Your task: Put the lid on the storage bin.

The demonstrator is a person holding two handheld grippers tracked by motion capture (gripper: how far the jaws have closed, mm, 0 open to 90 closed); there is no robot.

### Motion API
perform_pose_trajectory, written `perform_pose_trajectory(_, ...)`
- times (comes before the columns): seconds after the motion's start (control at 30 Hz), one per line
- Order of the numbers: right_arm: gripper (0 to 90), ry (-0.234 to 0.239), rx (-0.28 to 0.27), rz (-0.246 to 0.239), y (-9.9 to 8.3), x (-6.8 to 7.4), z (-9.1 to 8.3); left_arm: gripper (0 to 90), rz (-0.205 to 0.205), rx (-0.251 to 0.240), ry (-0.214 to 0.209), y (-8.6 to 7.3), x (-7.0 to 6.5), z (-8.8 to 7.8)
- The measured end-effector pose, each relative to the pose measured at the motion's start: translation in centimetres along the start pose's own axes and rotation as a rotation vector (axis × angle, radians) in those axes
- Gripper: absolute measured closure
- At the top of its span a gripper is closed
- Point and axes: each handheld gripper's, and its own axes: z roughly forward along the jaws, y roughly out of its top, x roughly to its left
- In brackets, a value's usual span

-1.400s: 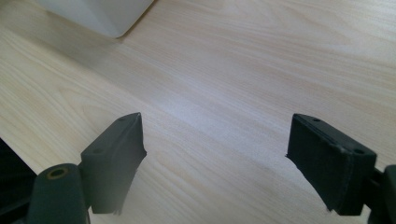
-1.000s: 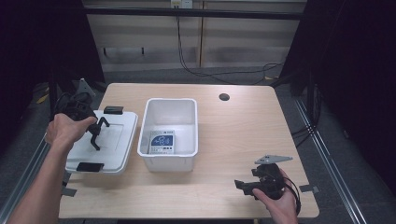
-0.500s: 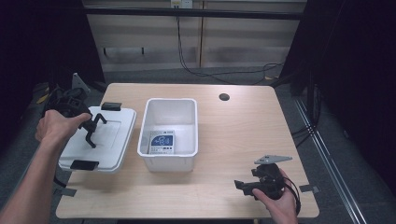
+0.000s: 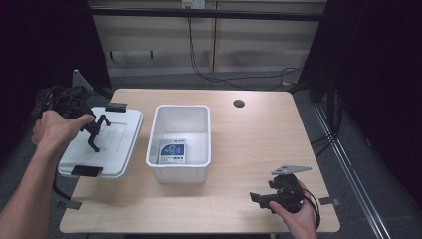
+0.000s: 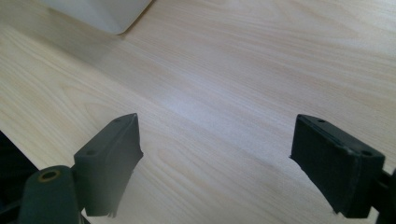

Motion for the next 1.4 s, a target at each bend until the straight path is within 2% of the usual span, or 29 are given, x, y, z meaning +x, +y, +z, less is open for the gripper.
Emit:
perform_pose_trajectory(0.33,14.9,-0.003,0.003,-0.001,0.0,0.0,0.0,85.1,0.025,-0.031,-0.004,0.2,-0.9,-2.2)
perform_pose_trajectory(0.47,14.9,-0.004,0.004,-0.002,0.0,0.0,0.1,85.1,0.022,-0.047,-0.003,0.3,-1.2,-3.0)
perform_pose_trajectory(0.6,14.9,-0.005,0.004,-0.001,0.0,0.0,0.1,85.1,0.032,-0.055,-0.023,0.4,-1.7,-3.5)
perform_pose_trajectory(0.7,14.9,-0.006,0.005,-0.002,0.0,0.0,0.1,85.2,0.037,-0.049,-0.016,0.6,-2.3,-3.8)
perform_pose_trajectory(0.93,14.9,-0.01,0.012,-0.009,0.0,0.1,0.1,85.2,0.041,-0.062,-0.042,1.0,-3.9,-4.4)
perform_pose_trajectory(1.0,14.9,-0.009,0.013,-0.008,0.0,0.1,0.1,85.2,0.04,-0.109,-0.053,1.0,-4.4,-4.8)
perform_pose_trajectory(1.1,14.9,-0.01,0.012,-0.009,0.0,0.1,0.1,85.2,0.059,-0.097,-0.063,1.3,-5.8,-4.9)
perform_pose_trajectory(1.13,14.9,-0.01,0.012,-0.009,0.0,0.1,0.1,85.2,0.059,-0.097,-0.063,1.3,-5.8,-4.9)
perform_pose_trajectory(1.4,14.9,-0.007,0.014,-0.01,0.0,0.2,0.1,85.2,0.039,-0.085,-0.058,1.8,-7.8,-4.3)
